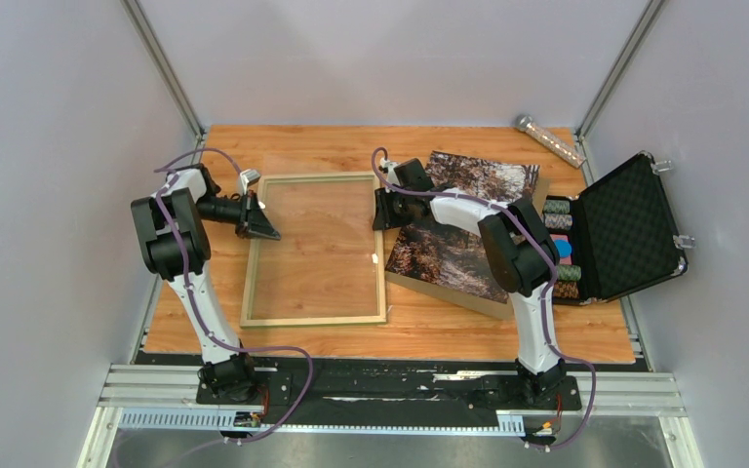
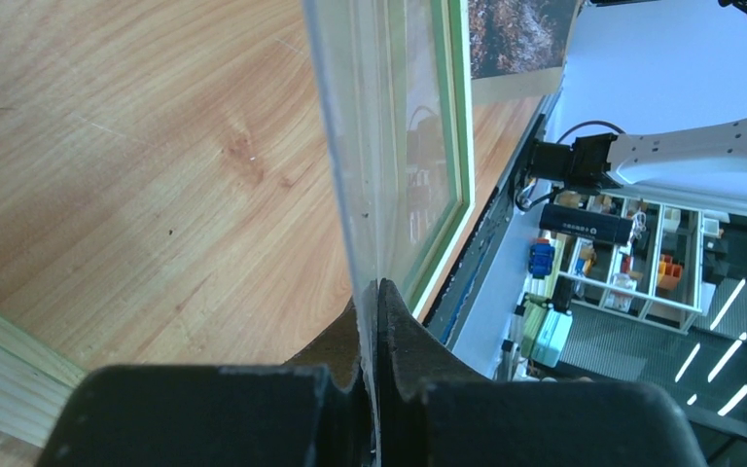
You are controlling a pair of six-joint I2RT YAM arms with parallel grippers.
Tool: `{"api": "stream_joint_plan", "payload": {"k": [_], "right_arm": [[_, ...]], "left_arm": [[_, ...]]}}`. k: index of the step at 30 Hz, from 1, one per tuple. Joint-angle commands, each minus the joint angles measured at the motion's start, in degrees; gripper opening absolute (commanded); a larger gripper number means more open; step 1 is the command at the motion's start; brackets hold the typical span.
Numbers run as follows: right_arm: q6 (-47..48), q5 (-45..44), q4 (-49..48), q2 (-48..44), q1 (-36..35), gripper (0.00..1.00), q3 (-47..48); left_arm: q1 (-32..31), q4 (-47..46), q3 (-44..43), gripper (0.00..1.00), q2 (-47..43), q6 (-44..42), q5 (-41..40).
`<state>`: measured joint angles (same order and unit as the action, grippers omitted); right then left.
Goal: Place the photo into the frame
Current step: Place the photo frame item in the photo frame.
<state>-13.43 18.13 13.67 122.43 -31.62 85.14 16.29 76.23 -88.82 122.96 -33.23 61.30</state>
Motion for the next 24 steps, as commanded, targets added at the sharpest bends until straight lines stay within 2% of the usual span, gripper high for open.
{"api": "stream_joint_plan", "payload": {"k": [1,24], "right_arm": [[0.0,-0.5,-0.9,1.1,-0.5,0.31,1.5],[0.0,-0.6,-0.8,1.3,-0.5,0.31,1.7]], "left_arm": [[-0.1,-1.1,0.6,0.0,-1.7,1.3,0.8],[-0.1,-2.8,2.7,0.0,-2.6,2.3,1.6]]}}
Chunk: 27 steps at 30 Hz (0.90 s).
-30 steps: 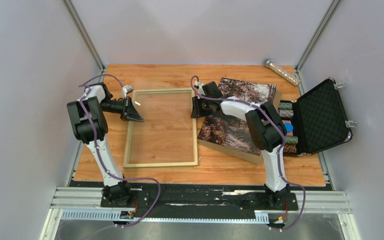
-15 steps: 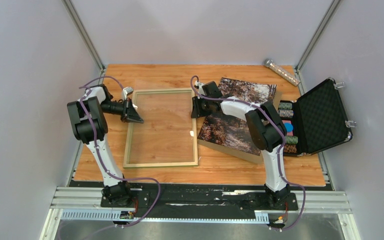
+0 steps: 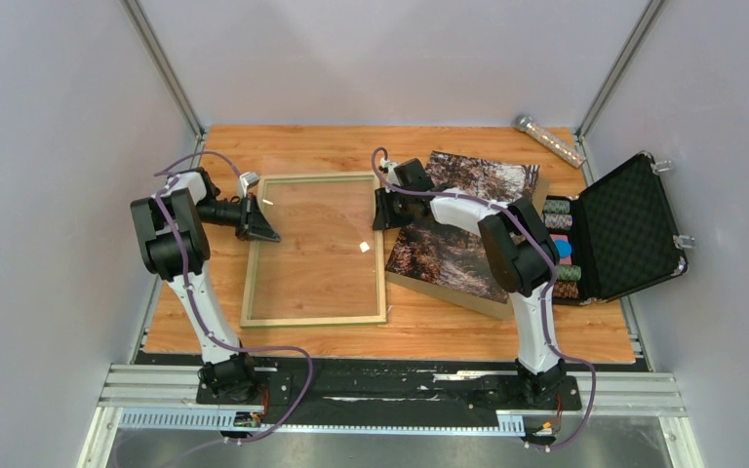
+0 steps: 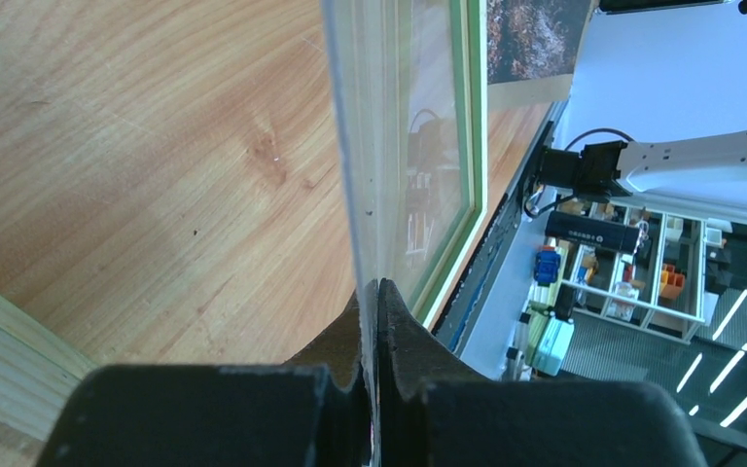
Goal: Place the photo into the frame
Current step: Place the photo frame item in the photo frame.
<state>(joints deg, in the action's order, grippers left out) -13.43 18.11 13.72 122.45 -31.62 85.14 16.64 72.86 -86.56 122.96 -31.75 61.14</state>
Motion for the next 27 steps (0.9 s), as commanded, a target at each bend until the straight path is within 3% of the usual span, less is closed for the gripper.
{"api": "stream_joint_plan", "payload": {"k": [1,27], "right_arm": [[0.0,-0.5,-0.8,1.3,-0.5,0.31,1.6],[-0.3,-0.8,-0.7,1.9,-0.5,0.3,1.7]], "left_arm": [[-0.5,0.5,0.6,0.0,-2.6,0.8,1.8],[-0.4,-2.0,3.1,0.0,-5.4,2.8,2.6]]}}
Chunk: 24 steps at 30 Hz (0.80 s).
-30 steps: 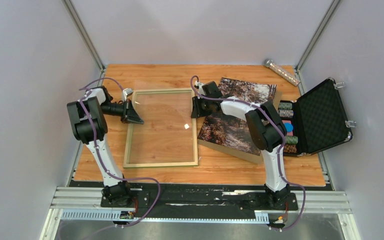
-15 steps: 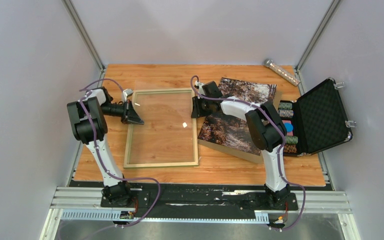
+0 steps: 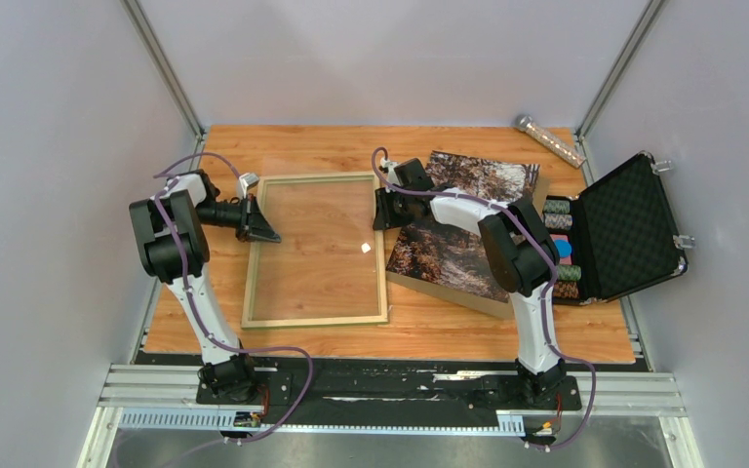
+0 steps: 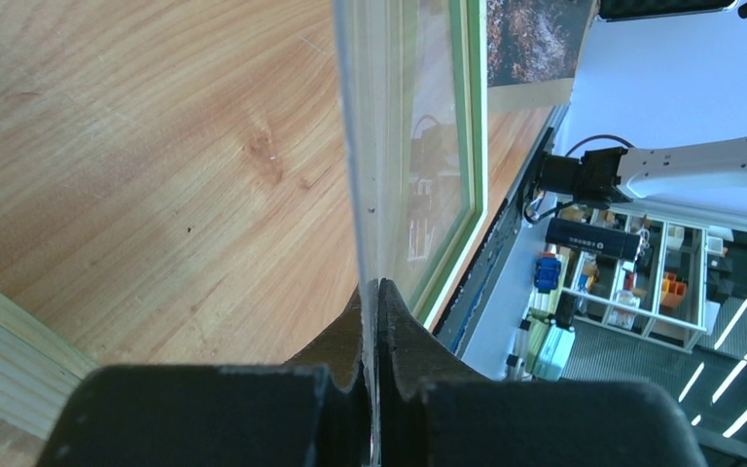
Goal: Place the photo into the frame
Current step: Place the photo frame item in the photo frame.
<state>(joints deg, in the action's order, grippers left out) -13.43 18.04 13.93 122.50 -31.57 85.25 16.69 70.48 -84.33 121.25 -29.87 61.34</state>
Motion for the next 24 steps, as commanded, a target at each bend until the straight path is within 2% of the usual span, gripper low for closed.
{"api": "stream_joint_plan", "payload": {"k": [1,24], "right_arm": [[-0.3,-0.8,-0.9,1.8,-0.5,0.3,1.7],[-0.3,-1.0,-0.8,2.0,-0.5,0.3,1.7]], "left_arm": [[-0.4,0.2,1.1,0.0,-3.8,1.1,2.4],[-0.4,-1.5,3.7,0.0,-5.8,1.9,2.8]]}}
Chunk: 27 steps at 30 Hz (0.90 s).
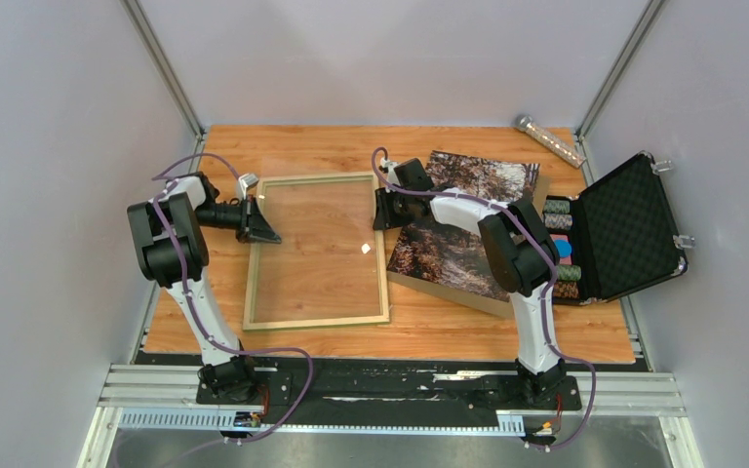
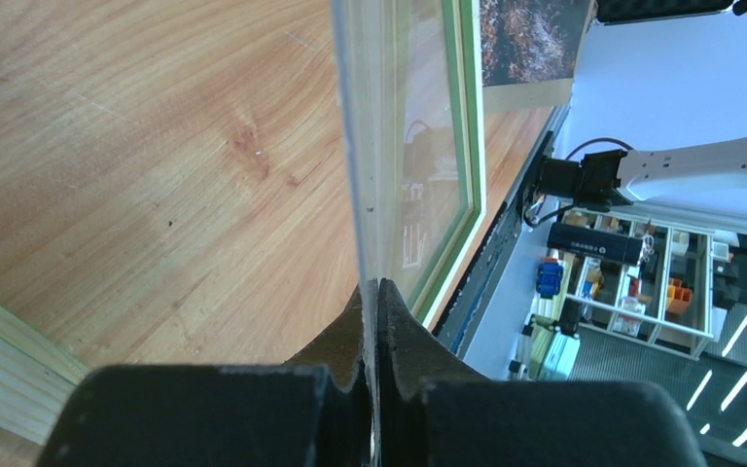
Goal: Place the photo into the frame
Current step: Place the photo frame item in the photo frame.
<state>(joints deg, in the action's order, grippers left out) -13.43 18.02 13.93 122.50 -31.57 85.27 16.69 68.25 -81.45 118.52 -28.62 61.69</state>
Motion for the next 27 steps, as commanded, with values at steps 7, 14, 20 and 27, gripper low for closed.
{"api": "stream_joint_plan", "payload": {"k": [7,14,20,27], "right_arm": [[-0.5,-0.8,-0.8,2.3,-0.5,0.3,1.8],[-0.5,-0.7,-0.8,2.3,-0.6,0.3,2.1],[-0.6,-0.7,-0.7,2.3,-0.5,0.31,2.1],[-0.7,-0.9,-0.4,2.3,-0.5,0.37,2.4]], "left_arm": [[-0.4,0.9,1.7,0.0,-3.7,0.5,2.8],[-0.4,0.9,1.5,0.0,-3.7,0.8,2.5],[-0.4,0.5,2.1,0.0,-3.6,1.1,1.7],[-0.4,-0.8,3.4,0.01,-3.8,2.2,0.2]]}}
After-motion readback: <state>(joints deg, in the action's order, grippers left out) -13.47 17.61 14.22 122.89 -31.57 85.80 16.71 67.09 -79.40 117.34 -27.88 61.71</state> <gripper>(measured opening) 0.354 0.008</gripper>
